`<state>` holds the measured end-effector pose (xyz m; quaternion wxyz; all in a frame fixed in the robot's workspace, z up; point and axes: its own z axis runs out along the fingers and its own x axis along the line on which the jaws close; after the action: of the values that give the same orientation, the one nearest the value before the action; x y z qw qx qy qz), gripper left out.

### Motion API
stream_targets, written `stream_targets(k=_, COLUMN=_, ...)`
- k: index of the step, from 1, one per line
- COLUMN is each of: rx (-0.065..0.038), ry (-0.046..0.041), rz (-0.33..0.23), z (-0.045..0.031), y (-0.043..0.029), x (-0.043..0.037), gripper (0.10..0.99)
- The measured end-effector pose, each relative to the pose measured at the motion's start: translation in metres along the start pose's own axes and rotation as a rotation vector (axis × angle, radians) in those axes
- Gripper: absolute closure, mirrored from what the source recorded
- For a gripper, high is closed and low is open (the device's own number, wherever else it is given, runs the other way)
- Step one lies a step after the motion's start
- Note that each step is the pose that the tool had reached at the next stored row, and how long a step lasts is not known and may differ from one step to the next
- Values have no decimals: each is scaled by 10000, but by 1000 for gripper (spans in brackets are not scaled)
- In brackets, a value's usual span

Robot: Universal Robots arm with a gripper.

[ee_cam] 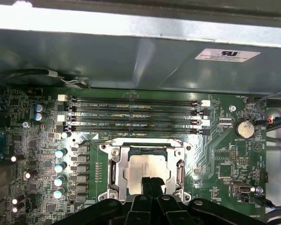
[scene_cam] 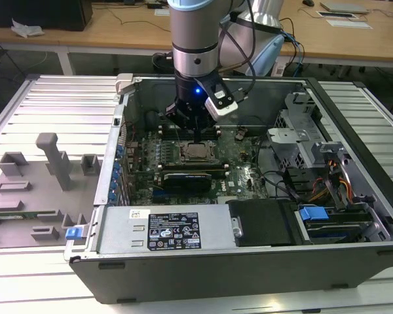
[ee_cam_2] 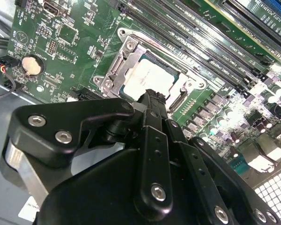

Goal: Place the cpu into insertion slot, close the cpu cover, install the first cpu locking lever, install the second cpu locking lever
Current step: 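Close the cpu cover, then install the first cpu locking lever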

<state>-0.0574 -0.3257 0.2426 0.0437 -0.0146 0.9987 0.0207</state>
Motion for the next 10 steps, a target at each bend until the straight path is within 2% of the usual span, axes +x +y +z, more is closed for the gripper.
stream_targets(k=10, rx=0, ry=0, rz=8, z=0, y=0, x=0, gripper=980)
